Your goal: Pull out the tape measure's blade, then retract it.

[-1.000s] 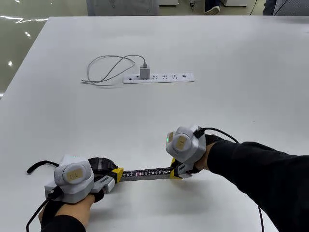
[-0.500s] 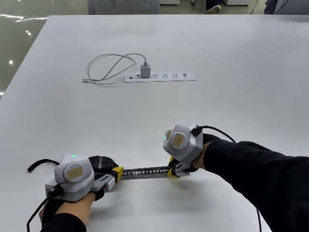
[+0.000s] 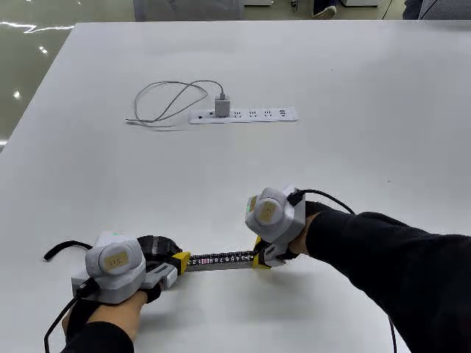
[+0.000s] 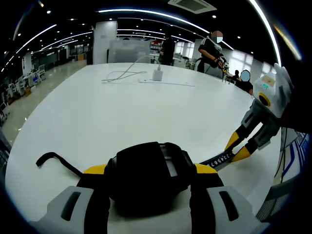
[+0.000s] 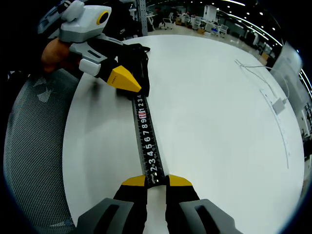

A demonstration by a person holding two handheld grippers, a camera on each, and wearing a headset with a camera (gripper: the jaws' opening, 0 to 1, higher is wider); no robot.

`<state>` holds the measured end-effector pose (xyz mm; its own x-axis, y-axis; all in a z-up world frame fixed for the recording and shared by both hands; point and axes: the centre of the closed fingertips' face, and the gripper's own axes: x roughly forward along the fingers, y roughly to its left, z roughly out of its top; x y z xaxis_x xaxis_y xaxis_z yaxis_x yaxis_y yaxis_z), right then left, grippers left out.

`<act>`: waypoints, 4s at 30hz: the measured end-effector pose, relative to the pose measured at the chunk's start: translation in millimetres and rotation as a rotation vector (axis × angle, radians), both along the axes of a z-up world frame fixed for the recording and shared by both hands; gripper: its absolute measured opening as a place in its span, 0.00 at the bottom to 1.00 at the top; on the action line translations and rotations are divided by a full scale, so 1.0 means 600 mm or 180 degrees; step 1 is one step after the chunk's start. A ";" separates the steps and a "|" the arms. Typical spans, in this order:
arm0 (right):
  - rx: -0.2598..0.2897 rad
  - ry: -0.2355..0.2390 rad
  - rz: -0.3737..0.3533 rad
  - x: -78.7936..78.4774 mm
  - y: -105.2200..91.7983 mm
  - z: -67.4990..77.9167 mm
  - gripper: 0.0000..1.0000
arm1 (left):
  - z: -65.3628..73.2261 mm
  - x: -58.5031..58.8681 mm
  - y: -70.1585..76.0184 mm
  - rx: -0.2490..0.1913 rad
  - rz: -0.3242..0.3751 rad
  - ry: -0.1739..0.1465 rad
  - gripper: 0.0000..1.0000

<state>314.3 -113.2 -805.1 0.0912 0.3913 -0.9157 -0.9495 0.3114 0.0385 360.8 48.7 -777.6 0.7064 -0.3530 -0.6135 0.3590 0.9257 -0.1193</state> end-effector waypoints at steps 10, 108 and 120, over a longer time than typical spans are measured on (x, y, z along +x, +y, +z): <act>0.0023 0.0011 -0.0023 0.004 0.005 -0.001 0.10 | 0.000 0.000 0.000 0.0005 -0.0016 -0.0007 0.62; 0.0495 0.0053 0.0025 0.013 0.081 0.002 0.11 | 0.002 -0.002 0.003 -0.0142 -0.0073 0.0017 0.62; 0.0500 0.0087 -0.0019 0.016 0.091 0.002 0.11 | 0.002 -0.002 0.002 -0.0159 -0.0070 0.0017 0.62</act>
